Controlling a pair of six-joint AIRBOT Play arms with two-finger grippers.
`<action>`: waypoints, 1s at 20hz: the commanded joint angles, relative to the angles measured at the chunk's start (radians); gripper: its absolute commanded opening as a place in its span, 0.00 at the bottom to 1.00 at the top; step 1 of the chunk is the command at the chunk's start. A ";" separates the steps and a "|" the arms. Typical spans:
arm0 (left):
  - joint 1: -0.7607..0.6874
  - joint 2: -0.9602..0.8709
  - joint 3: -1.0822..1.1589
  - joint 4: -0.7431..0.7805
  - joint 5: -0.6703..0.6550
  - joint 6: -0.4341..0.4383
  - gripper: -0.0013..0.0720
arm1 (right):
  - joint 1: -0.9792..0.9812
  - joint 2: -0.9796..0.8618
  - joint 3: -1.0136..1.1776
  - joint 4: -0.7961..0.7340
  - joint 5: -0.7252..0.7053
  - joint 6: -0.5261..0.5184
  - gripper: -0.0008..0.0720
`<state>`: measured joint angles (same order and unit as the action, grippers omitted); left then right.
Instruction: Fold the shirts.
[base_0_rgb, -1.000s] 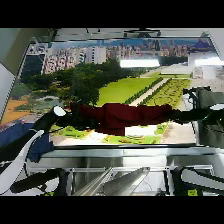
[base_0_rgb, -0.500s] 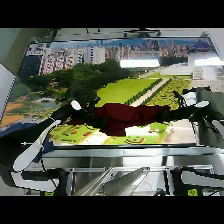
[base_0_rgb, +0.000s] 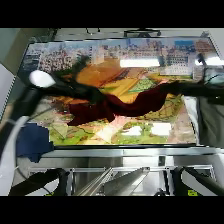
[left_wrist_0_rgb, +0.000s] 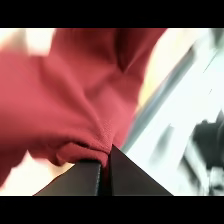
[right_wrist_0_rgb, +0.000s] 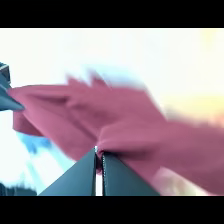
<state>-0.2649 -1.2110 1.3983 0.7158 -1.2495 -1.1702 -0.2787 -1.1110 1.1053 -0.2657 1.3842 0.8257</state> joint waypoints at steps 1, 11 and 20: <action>0.130 0.200 0.328 -0.035 0.040 0.000 0.05 | -0.069 0.217 0.281 0.197 -0.029 0.005 0.03; 0.396 0.262 0.542 -0.031 0.003 0.003 0.05 | -0.114 0.279 0.606 0.082 -0.235 0.035 0.03; 0.252 -0.299 0.285 -0.026 -0.040 0.069 0.04 | 0.236 -0.343 0.478 -0.357 -0.199 0.201 0.03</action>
<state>0.0086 -1.3212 1.7466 0.6991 -1.2766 -1.1233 -0.1326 -1.2564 1.6337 -0.4366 1.1980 0.9554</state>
